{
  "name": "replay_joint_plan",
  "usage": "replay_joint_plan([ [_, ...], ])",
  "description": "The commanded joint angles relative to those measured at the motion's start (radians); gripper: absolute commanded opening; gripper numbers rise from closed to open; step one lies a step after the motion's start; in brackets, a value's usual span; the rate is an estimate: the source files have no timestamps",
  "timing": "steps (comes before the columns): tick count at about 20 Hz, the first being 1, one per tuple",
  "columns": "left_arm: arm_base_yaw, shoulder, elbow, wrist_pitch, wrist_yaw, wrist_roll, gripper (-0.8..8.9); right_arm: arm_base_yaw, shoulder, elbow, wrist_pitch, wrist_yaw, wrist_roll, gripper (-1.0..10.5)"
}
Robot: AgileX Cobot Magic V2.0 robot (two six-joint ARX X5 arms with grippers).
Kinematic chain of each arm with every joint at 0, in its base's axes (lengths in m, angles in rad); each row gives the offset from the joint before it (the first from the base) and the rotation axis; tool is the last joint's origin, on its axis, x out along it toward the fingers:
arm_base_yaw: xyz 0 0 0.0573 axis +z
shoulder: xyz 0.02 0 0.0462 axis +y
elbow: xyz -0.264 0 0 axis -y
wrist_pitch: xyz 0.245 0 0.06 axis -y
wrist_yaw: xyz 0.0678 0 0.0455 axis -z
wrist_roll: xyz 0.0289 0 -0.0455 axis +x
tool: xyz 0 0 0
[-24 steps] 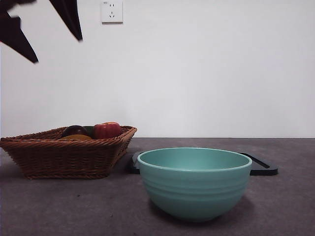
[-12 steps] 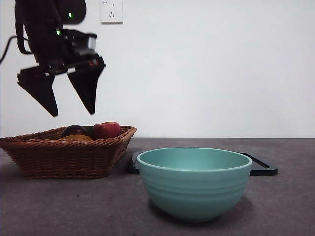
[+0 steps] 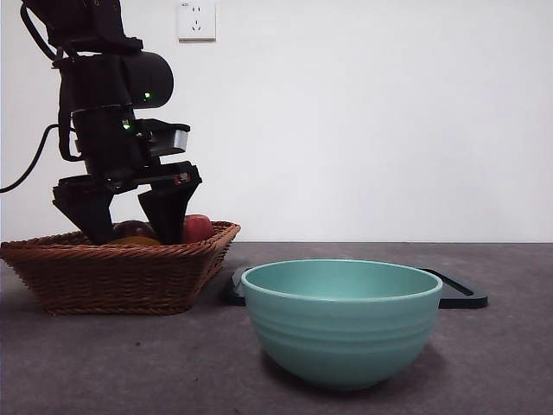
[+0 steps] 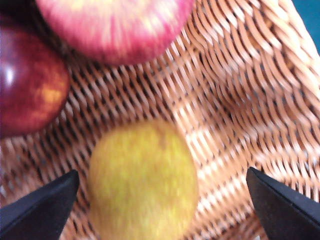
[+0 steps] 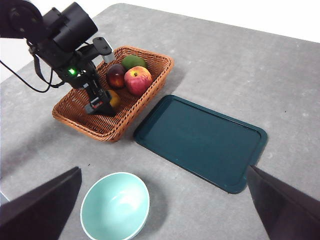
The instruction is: Pick up the wifruite, put it on the bowl, pick up the plate, put it on desk
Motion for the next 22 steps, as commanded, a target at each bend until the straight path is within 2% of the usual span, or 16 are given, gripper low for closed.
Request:
replay_joint_plan([
  [1,-0.004,0.023,0.023,0.011,-0.003,0.007,6.16,0.006,0.006,0.022,0.005,-0.003,-0.004,5.9],
  [6,-0.001,0.051,0.023,0.003,-0.004,0.007,6.08,0.006,0.006,0.022,0.003,-0.003,-0.004,5.9],
  [9,-0.001,0.064,0.023,-0.001,-0.008,0.003,5.48,0.006,0.006,0.022,0.003,-0.003,-0.004,5.9],
  [10,-0.002,0.064,0.023,0.000,-0.016,0.003,5.05,0.006,0.006,0.022,0.003,-0.003,-0.004,5.9],
  [12,-0.002,0.064,0.025,-0.005,-0.055,0.003,3.48,0.006,0.006,0.022,0.003,-0.003,-0.004,5.9],
  [14,-0.001,0.064,0.034,-0.018,-0.077,0.003,2.79,0.006,0.006,0.022,0.003,-0.003,-0.004,5.9],
  [17,-0.001,0.064,0.066,-0.047,-0.112,0.003,2.62,0.006,0.006,0.022,0.003,-0.003,-0.004,5.9],
  [18,-0.001,0.064,0.086,-0.069,-0.112,0.003,2.35,0.006,0.006,0.022,0.003,-0.003,-0.004,5.9],
  [22,-0.002,0.060,0.183,-0.190,-0.111,-0.020,2.35,0.006,0.006,0.022,0.003,-0.003,-0.004,5.9],
])
